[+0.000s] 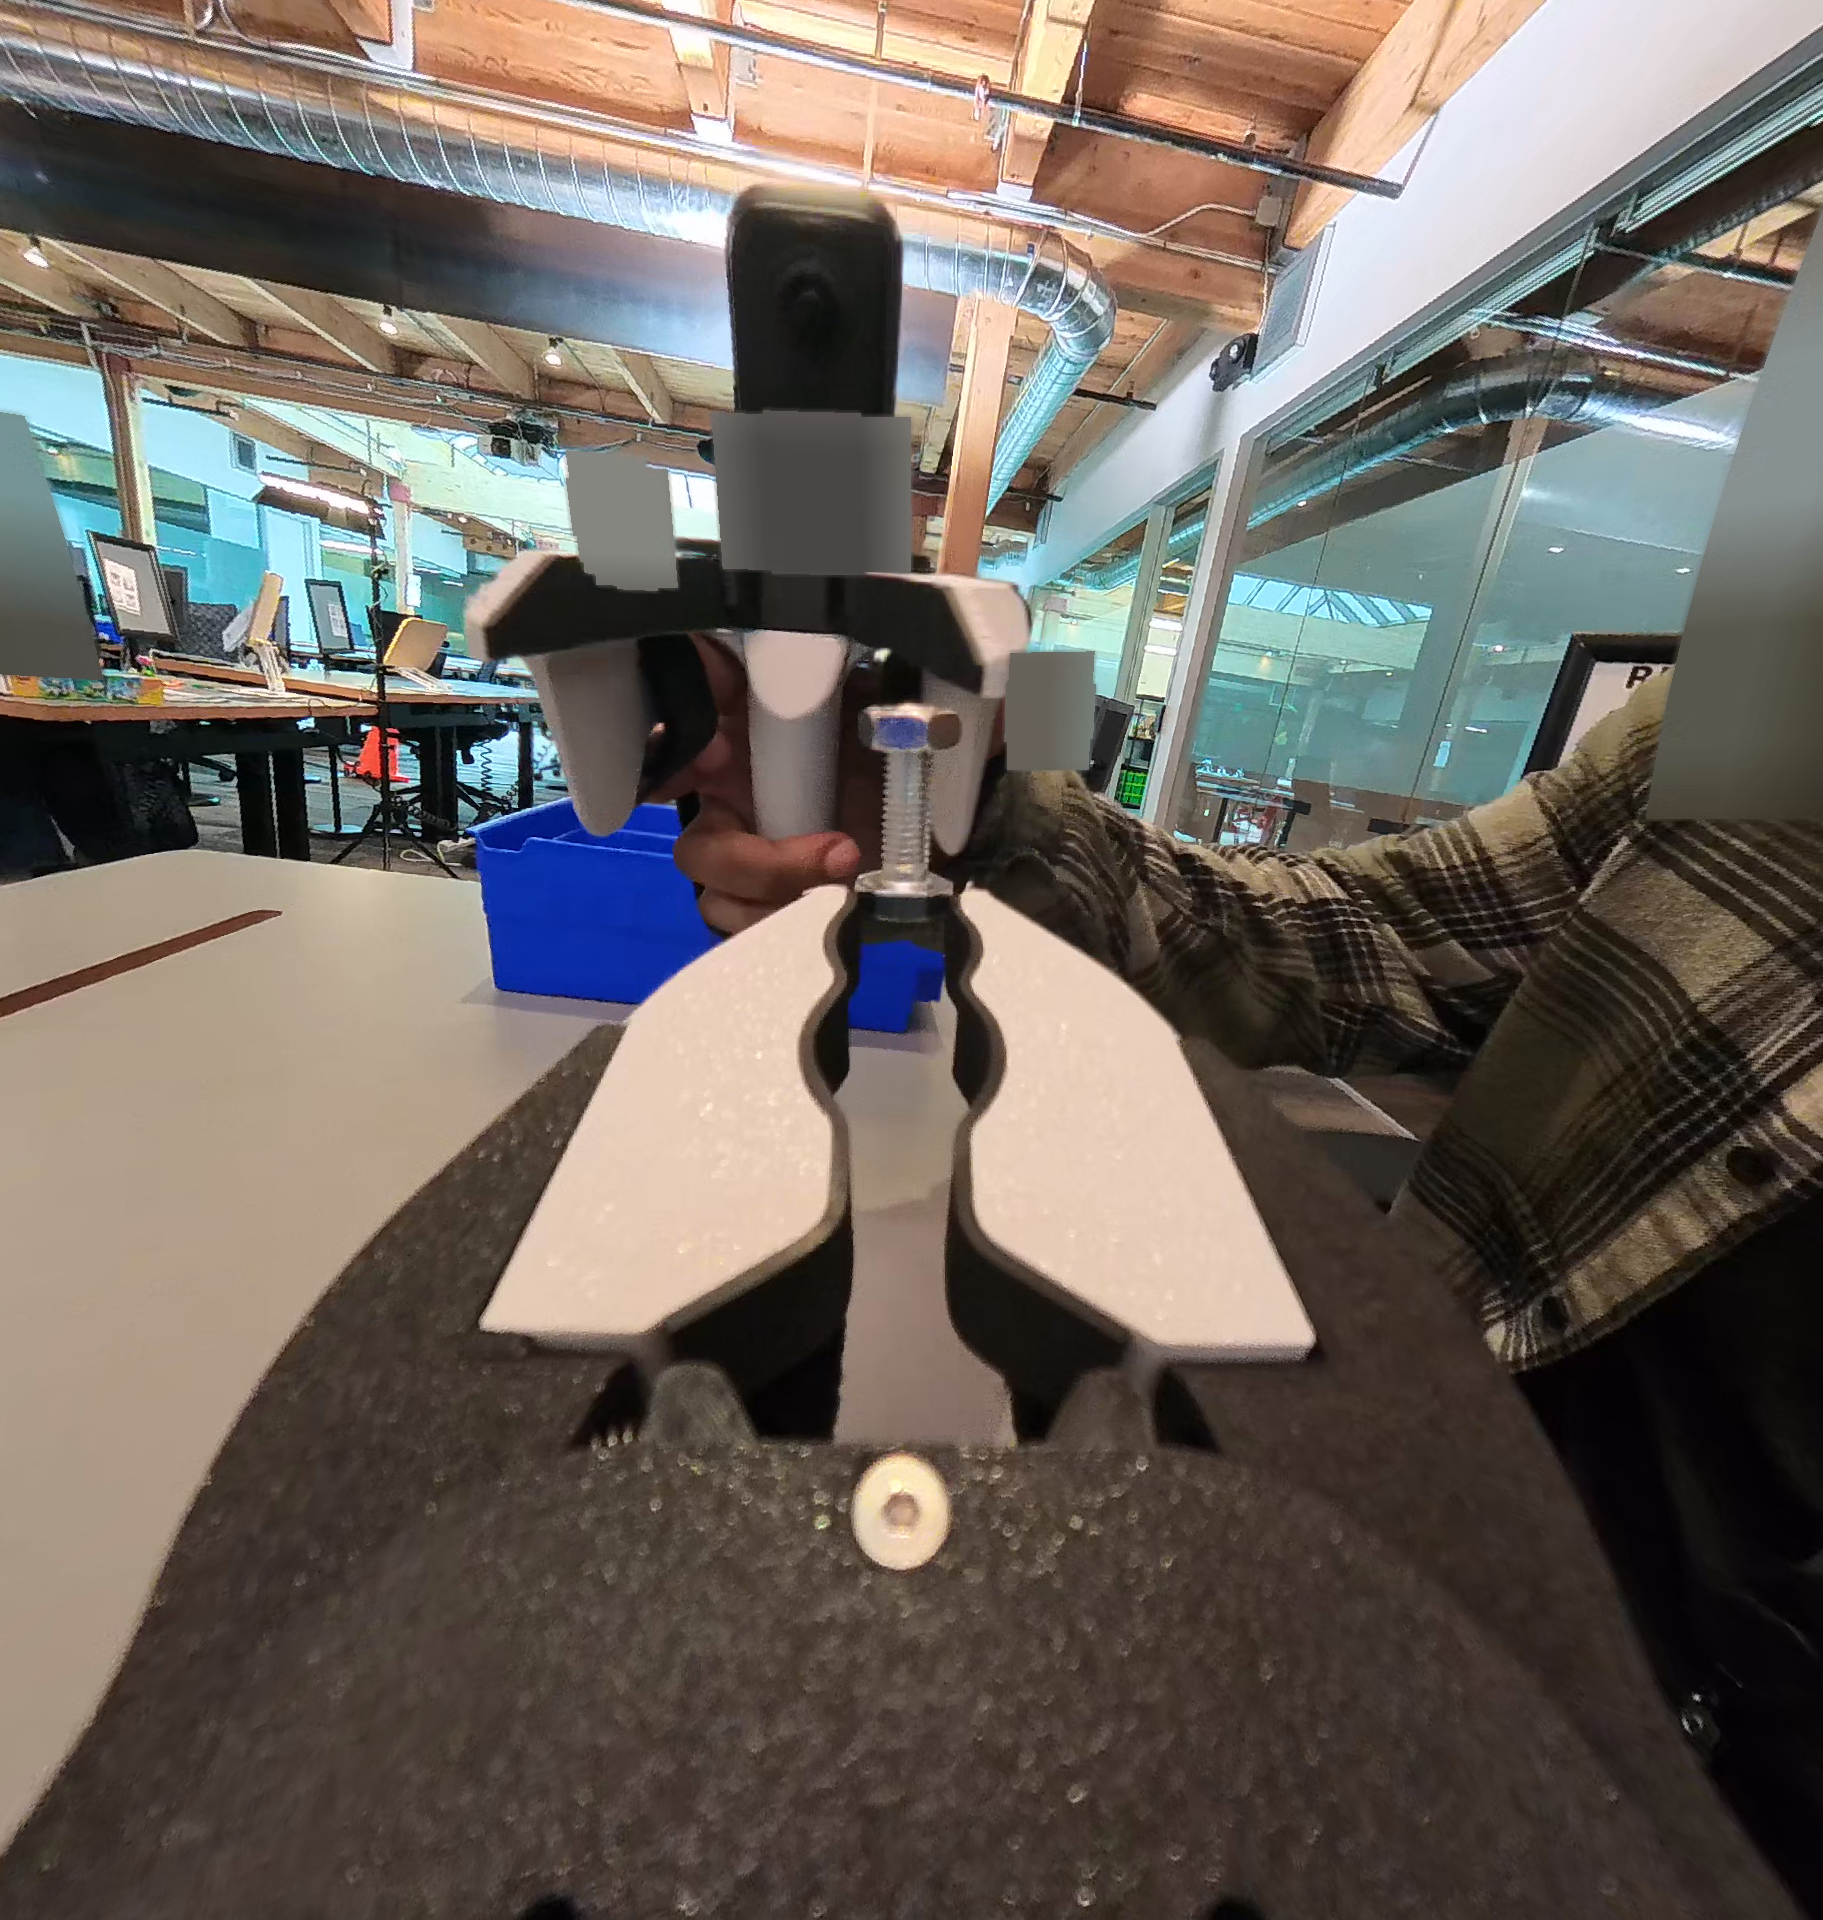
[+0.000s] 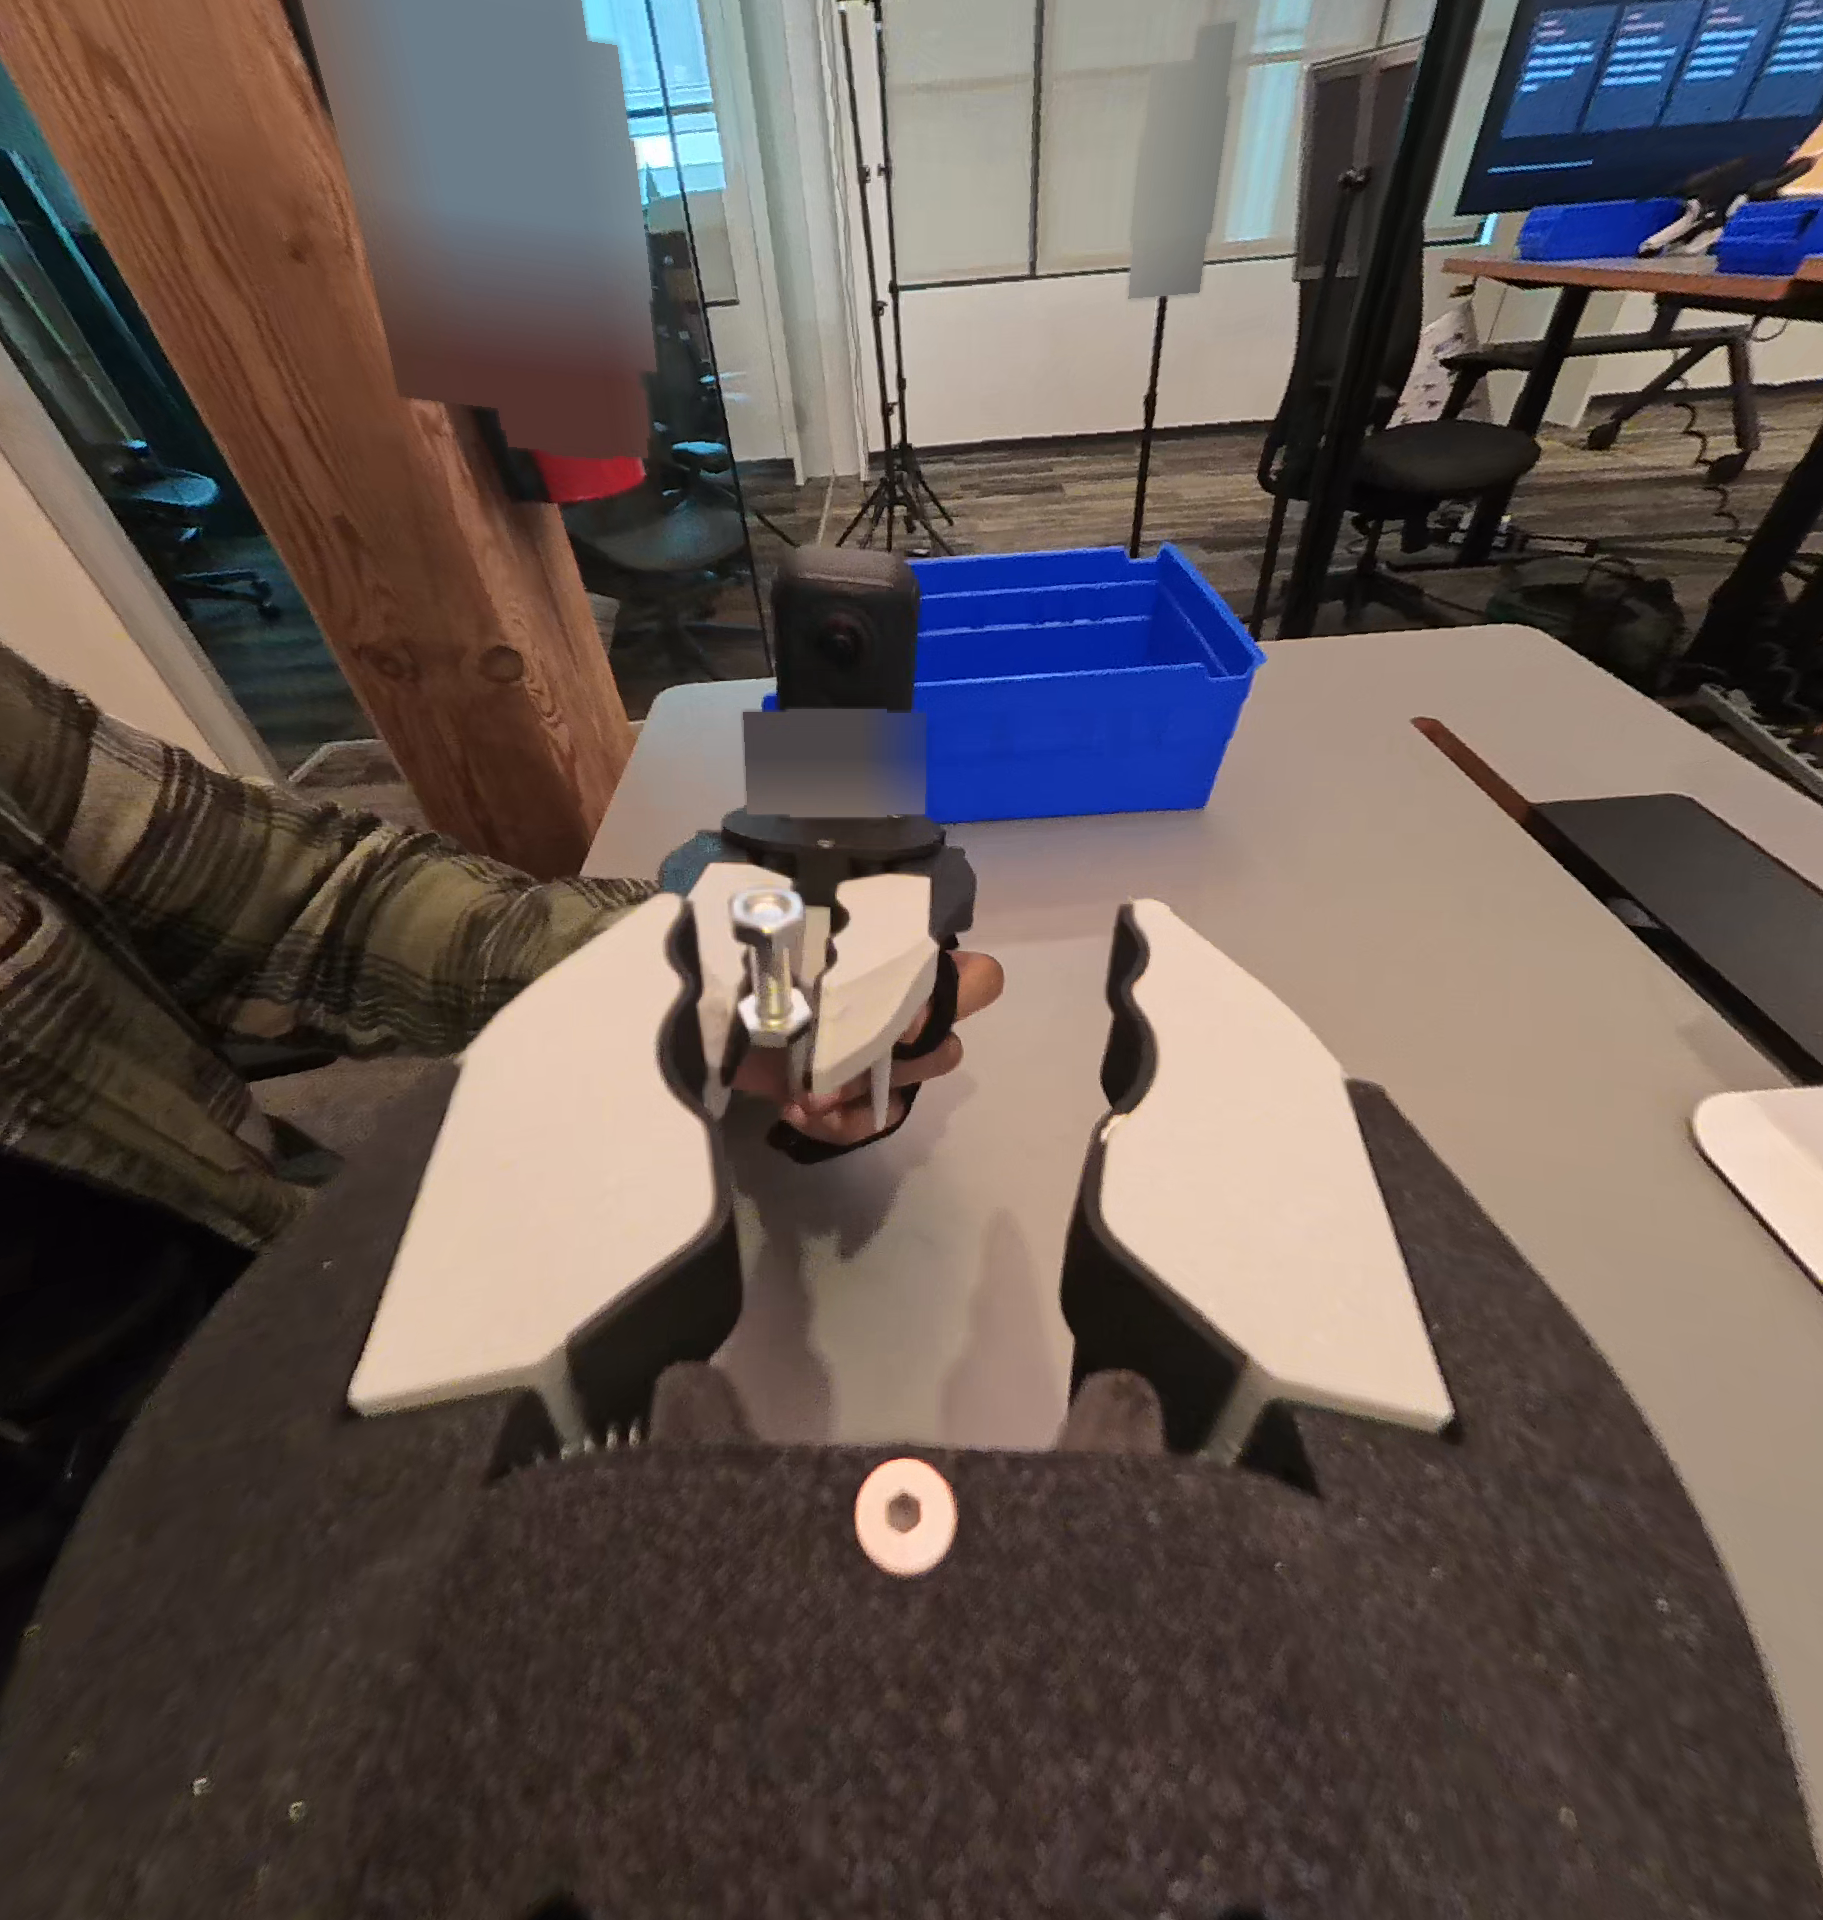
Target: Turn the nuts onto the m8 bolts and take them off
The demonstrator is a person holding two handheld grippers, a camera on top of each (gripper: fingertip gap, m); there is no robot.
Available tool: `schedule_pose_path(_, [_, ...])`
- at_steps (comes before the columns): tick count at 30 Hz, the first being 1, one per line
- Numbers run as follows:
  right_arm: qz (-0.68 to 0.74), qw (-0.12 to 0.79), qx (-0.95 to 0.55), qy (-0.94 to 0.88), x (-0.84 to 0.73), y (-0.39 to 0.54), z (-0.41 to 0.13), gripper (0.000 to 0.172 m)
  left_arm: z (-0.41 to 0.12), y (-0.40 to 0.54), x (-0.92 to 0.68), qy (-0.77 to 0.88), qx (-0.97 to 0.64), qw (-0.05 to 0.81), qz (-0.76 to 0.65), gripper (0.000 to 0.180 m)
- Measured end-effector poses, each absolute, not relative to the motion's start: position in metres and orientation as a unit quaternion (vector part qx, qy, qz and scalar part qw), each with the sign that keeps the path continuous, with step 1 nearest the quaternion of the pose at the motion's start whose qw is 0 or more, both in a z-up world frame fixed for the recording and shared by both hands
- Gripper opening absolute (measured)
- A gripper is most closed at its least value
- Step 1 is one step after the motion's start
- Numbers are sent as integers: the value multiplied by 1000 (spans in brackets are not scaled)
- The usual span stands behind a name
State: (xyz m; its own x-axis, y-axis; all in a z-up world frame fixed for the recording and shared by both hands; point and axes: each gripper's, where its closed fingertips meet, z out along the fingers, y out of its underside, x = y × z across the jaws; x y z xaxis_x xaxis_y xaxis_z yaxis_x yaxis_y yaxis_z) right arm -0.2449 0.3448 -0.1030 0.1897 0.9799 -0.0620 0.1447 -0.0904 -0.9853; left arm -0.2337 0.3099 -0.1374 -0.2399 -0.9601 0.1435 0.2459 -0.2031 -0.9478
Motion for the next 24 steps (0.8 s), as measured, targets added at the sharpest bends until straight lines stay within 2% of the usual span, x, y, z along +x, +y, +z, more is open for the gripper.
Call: schedule_pose_path(24, [419, 482, -607, -473, -242, 344, -106, 76, -137, 310, -234, 435, -412, 461, -655, 15])
